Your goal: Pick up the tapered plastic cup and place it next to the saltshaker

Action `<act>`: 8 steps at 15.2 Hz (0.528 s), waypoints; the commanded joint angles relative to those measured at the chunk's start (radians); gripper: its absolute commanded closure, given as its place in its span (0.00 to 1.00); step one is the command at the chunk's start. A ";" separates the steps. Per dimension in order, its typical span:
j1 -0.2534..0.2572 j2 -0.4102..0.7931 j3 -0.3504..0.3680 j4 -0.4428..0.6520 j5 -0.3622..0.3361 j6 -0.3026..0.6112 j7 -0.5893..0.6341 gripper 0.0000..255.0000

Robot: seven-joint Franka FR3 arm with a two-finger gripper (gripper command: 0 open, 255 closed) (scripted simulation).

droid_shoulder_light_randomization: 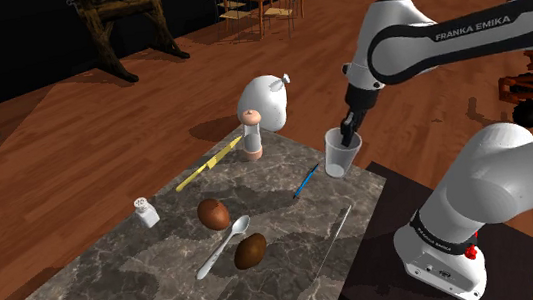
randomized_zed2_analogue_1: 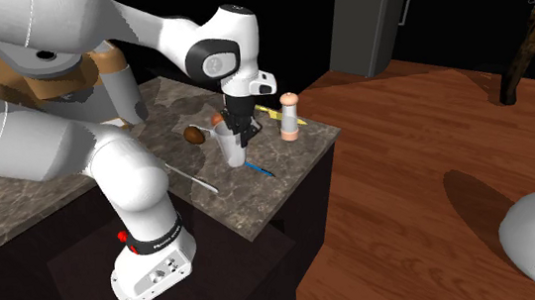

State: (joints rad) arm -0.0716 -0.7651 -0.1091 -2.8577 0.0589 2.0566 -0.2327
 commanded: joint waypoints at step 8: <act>0.000 -0.042 0.008 0.100 -0.001 -0.142 0.016 1.00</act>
State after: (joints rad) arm -0.0710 -0.8003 -0.1018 -2.7710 0.0587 1.9348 -0.2178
